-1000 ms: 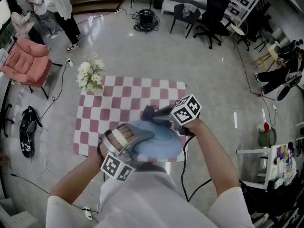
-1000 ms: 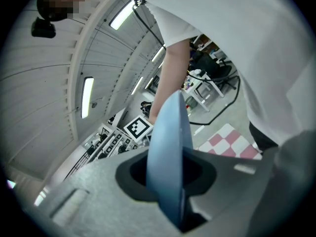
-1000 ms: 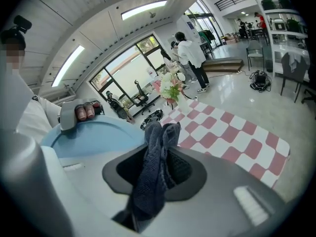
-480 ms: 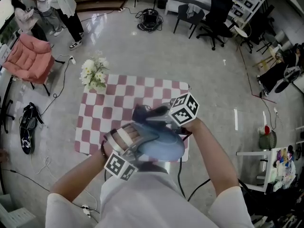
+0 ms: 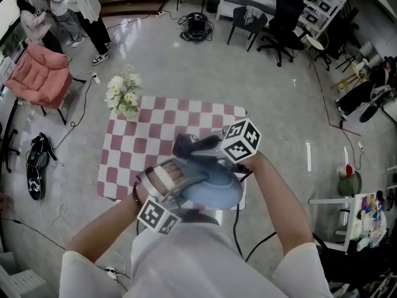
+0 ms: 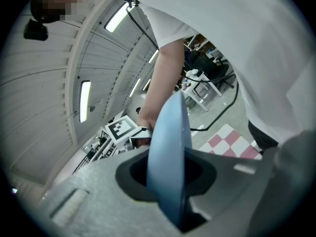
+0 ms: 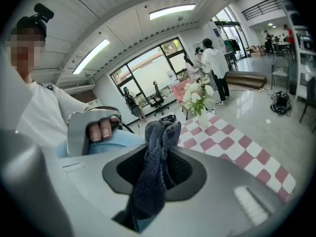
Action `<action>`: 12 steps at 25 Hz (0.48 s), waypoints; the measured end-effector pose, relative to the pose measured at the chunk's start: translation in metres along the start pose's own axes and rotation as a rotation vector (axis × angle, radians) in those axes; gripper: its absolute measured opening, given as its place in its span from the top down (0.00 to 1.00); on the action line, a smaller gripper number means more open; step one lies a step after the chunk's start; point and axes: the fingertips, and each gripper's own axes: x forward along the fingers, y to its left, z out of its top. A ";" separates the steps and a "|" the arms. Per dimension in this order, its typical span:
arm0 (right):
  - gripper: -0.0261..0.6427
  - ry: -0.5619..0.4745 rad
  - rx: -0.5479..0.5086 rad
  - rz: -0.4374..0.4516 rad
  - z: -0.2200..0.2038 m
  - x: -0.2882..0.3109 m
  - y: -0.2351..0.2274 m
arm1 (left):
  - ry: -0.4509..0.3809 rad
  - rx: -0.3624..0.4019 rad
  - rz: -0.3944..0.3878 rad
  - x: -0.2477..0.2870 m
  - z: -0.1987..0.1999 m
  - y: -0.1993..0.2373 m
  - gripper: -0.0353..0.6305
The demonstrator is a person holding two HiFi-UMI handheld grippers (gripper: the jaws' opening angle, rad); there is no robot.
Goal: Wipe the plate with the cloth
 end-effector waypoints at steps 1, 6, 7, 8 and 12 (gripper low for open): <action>0.81 0.001 0.017 -0.013 -0.005 -0.003 -0.006 | 0.003 0.000 0.004 0.000 0.000 0.000 0.84; 0.81 -0.013 0.098 -0.082 -0.037 -0.028 -0.029 | 0.034 -0.018 0.023 0.001 -0.005 0.002 0.84; 0.81 -0.018 0.114 -0.093 -0.045 -0.034 -0.032 | 0.042 -0.022 0.026 0.001 -0.006 0.002 0.84; 0.81 -0.023 0.127 -0.102 -0.052 -0.041 -0.034 | 0.050 -0.028 0.030 0.002 -0.008 0.003 0.84; 0.81 -0.037 0.160 -0.123 -0.076 -0.062 -0.038 | 0.079 -0.048 0.040 0.006 -0.012 0.004 0.84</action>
